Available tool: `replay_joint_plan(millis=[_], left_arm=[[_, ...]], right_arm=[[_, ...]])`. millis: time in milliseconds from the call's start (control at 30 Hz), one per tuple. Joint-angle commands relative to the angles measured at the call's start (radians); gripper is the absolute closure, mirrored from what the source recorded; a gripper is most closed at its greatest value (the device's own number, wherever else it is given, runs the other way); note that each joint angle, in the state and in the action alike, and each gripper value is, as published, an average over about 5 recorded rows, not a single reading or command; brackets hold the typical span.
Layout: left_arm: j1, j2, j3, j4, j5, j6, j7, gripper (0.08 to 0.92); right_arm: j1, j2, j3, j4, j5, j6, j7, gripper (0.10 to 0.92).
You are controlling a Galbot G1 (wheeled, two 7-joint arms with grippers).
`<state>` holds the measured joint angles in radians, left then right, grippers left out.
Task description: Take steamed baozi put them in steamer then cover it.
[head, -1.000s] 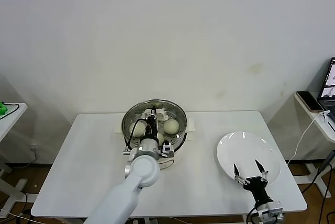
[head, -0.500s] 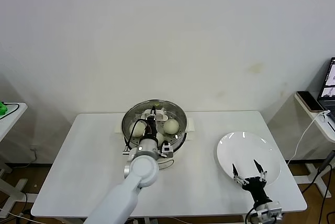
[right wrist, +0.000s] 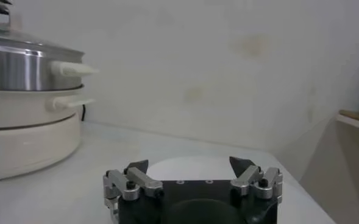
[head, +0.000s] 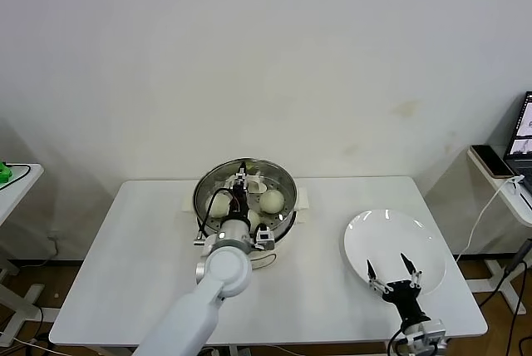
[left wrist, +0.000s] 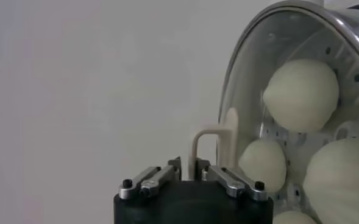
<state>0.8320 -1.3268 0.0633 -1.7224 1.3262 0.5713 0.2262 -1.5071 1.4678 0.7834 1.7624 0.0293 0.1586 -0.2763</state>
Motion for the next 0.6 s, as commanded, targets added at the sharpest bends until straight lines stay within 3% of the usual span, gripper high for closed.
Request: replay_joint_plan(millis=[33, 367, 600], left_arm=[[0.014, 0.009, -0.005, -0.03, -0.001, 0.0, 0.004, 0.49], [0.069, 0.036, -0.014, -0.113, -0.008, -0.002, 0.004, 0.211], [0.139, 0.053, -0.029, -0.195, -0.009, -0.012, -0.002, 0.177]], right_arm=[[0.001, 0.001, -0.001, 0.001, 0.0, -0.001, 0.0, 0.202], [0.001, 0.003, -0.003, 0.0, -0.002, 0.0, 0.0, 0.203], [0.001, 0.003, -0.003, -0.003, -0.003, 0.0, 0.002, 0.202]])
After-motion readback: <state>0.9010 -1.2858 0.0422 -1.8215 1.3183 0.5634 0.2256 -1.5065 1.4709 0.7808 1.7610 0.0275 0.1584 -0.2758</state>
